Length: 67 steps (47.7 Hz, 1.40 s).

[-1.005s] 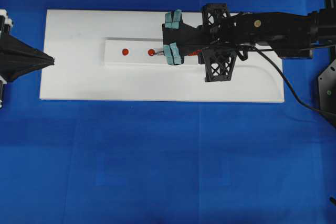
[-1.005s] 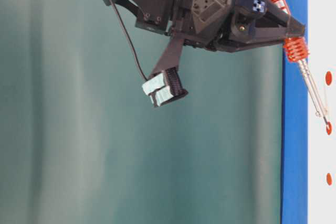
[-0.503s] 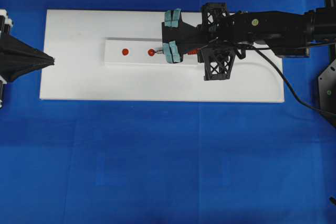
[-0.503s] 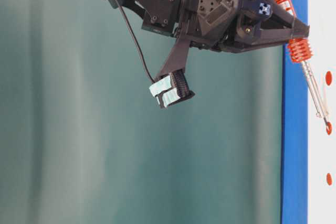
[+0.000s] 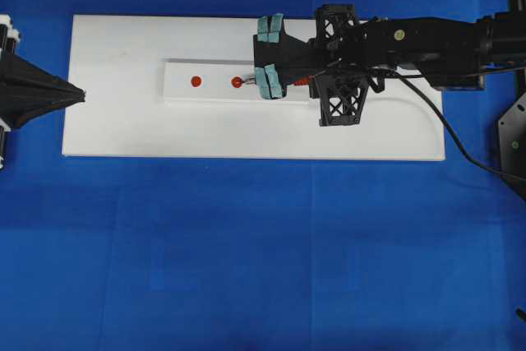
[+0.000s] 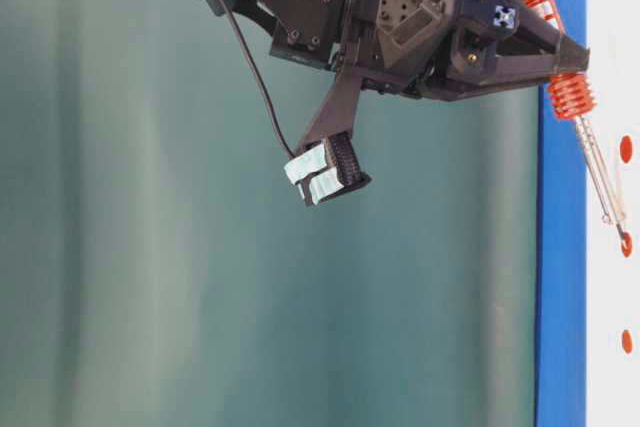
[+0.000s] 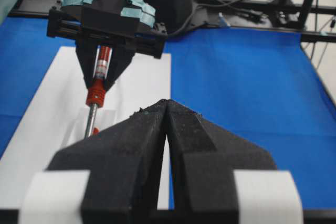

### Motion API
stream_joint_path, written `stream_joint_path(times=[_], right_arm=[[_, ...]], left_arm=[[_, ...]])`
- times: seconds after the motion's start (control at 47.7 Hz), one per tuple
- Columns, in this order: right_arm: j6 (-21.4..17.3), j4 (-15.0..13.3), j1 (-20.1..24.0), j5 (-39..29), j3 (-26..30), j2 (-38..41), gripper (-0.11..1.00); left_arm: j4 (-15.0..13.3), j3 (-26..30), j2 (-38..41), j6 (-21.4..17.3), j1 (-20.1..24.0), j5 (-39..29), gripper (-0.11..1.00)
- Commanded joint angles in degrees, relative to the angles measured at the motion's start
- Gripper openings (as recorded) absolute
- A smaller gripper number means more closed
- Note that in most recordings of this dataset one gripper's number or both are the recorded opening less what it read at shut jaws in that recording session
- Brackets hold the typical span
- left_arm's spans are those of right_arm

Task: Touch the tip of the soldering iron to the mark.
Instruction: 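Hold the iron tip on the middle red dot, then raise the iron with the right gripper and shift it rightward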

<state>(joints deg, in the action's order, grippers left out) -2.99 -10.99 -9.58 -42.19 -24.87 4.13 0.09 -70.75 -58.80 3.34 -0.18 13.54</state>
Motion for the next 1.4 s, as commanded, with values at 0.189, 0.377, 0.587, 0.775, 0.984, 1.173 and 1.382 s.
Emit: stream_joint_path(times=[0.189, 0.377, 0.587, 0.775, 0.984, 1.173, 1.382], right_arm=[[0.09, 0.35, 0.00, 0.26, 0.35, -0.79, 0.06], [0.09, 0.62, -0.09, 0.26, 0.35, -0.79, 0.06], [0.09, 0.79, 0.00, 0.26, 0.35, -0.79, 0.06], [0.00, 0.88, -0.09, 0.09, 0.53, -0.79, 0.06], [-0.09, 0.62, 0.00, -2.99, 3.08, -2.90, 0.06], [-0.18, -0.53, 0.00, -9.49, 7.12, -7.21, 0.06], [-0.18, -1.67, 0.09, -14.15, 10.37, -10.11, 0.06]], left_arm=[[0.09, 0.53, 0.26, 0.00, -0.09, 0.26, 0.00], [0.09, 0.53, 0.26, 0.00, -0.09, 0.26, 0.00], [0.09, 0.53, 0.26, 0.00, -0.09, 0.26, 0.00], [0.09, 0.53, 0.26, 0.09, -0.09, 0.26, 0.00], [0.09, 0.53, 0.26, 0.00, -0.09, 0.26, 0.00], [0.09, 0.53, 0.26, 0.00, -0.09, 0.26, 0.00], [0.09, 0.53, 0.26, 0.00, -0.09, 0.26, 0.00]])
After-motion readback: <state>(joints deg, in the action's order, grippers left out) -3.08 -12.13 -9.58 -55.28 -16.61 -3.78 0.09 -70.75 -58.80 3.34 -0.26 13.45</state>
